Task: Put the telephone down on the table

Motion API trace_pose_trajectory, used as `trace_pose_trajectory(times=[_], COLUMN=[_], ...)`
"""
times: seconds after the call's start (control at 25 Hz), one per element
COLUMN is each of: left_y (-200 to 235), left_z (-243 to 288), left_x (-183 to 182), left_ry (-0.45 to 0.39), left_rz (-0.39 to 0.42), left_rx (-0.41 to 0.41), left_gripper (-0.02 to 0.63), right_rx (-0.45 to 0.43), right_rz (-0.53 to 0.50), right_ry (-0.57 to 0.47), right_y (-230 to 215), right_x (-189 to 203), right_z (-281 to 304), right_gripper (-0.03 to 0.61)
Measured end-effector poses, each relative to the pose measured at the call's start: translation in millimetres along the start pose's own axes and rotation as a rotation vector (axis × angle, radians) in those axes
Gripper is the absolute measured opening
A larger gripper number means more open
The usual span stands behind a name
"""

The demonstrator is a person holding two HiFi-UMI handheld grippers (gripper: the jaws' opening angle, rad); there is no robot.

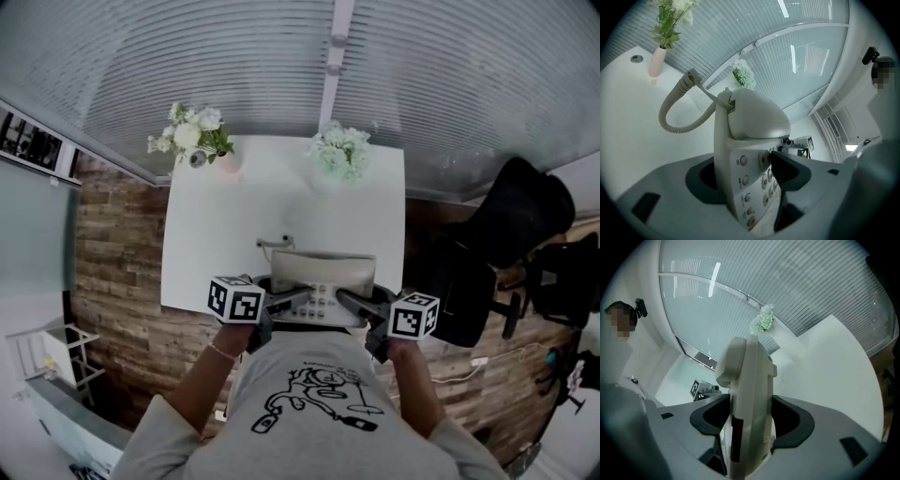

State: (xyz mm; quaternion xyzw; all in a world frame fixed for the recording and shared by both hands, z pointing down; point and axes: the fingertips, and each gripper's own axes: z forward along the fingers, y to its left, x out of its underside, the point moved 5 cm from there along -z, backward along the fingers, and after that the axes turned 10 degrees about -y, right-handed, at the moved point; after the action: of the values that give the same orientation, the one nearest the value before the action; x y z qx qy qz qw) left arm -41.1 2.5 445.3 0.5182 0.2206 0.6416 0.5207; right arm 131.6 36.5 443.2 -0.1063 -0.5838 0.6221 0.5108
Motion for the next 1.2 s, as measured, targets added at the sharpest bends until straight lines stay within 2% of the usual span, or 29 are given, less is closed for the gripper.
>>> trace_pose_trajectory(times=[0.32,0.64,1.2], left_y=[12.9,25.8,63.5], left_z=[-2.4,2.0,23.7], left_x=[-5.5,-6.3,-3.3], left_ry=[-0.001,0.008,0.015], left_rz=[-0.021,-0.009,-0.028], left_rx=[-0.005,-0.015,-0.025], left_gripper=[0.29,0.293,0.299], right_rx=[0.008,0.021,0.061], right_rz=[0.01,0.039,0.073], right_ry=[0.007,0.012,0.035], right_y=[-2.7,-14.6,-54.2], right_x=[-1.1,3.3,10.0], right_z=[14.0,23.0,41.8], right_gripper=[0.285,0.285,0.287])
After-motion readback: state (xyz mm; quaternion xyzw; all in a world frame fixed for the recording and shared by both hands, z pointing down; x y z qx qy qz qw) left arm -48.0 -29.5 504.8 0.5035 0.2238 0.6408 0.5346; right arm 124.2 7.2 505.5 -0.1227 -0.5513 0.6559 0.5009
